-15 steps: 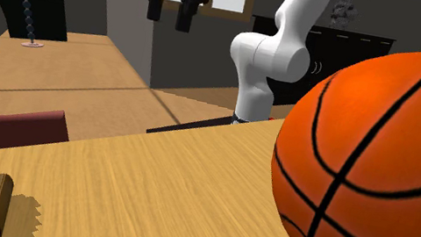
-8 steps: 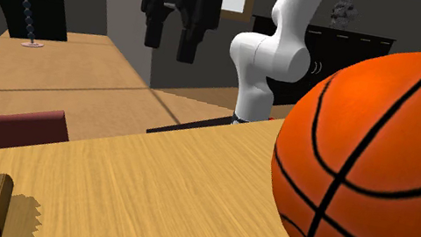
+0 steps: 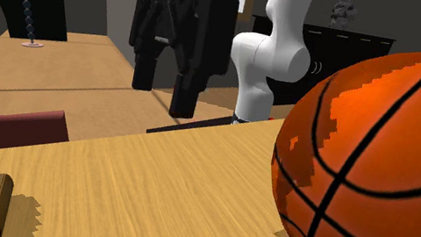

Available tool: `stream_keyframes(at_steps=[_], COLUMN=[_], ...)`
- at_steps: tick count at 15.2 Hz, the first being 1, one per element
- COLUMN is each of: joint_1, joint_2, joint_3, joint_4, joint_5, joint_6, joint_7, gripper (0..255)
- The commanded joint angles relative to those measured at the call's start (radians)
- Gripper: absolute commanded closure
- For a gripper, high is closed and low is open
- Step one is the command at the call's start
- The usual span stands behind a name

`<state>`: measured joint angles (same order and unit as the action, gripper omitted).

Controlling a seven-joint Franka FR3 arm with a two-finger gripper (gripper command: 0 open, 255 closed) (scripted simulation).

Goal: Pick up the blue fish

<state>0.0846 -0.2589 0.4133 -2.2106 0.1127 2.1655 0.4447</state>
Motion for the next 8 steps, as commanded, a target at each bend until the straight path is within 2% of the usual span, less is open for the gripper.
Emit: stream_keyframes(at_steps=[1, 8], joint_1=[-0.001, 0.027], joint_2=[0.069, 0.32], joint_3=[0.029, 0.1], joint_4=[0.055, 0.255], joint_5=[-0.02, -0.155], joint_6=[0.028, 0.105], joint_7=[0.052, 0.252], gripper=[0, 0])
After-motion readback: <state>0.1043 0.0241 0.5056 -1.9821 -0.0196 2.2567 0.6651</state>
